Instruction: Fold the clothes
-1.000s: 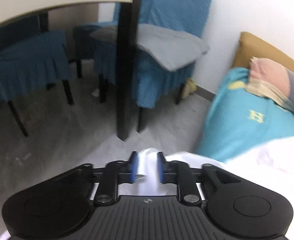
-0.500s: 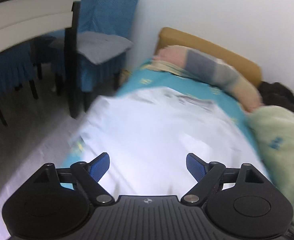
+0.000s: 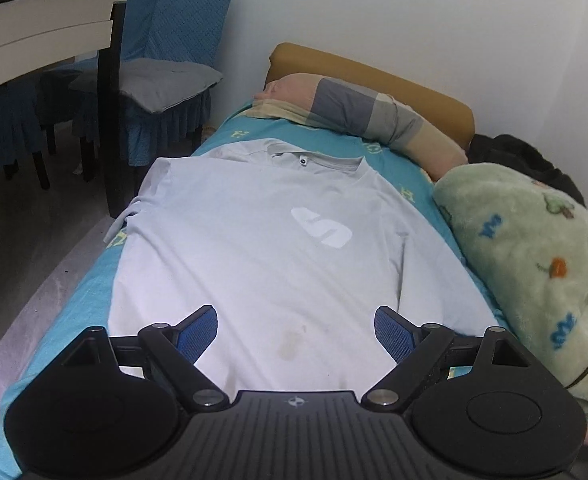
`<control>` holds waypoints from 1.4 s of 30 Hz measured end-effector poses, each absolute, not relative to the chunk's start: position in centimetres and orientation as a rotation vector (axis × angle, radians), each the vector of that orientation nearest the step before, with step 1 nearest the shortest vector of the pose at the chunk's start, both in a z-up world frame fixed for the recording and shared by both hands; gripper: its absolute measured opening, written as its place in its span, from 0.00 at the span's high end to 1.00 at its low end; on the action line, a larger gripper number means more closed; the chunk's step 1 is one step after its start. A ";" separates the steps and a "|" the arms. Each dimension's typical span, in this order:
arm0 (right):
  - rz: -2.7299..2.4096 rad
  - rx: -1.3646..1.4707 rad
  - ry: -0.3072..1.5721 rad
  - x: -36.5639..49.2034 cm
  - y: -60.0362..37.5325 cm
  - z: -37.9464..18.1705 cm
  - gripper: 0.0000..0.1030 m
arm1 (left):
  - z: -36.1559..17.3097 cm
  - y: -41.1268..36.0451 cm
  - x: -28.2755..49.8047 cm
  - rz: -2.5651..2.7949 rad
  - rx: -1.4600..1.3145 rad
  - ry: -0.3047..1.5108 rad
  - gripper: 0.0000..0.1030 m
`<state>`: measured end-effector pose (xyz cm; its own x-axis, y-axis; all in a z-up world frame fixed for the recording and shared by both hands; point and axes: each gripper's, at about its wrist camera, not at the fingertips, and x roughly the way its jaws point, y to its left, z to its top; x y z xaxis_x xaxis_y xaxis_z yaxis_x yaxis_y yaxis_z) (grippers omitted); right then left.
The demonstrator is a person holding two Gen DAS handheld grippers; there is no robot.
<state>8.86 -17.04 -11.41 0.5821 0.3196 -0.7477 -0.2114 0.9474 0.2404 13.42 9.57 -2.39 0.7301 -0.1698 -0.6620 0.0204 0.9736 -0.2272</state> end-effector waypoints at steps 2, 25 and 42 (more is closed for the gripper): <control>0.303 0.107 0.997 8.4 -16.7 -11.8 0.39 | -2.7 9.8 14.1 -0.113 -0.220 0.756 0.15; 0.020 0.432 0.800 17.0 -28.2 -10.9 0.21 | -4.0 12.0 15.4 -0.083 -0.394 0.786 0.15; 0.126 -0.035 0.667 31.6 -24.7 -14.5 0.93 | -5.1 14.6 18.1 0.052 -0.557 0.606 0.19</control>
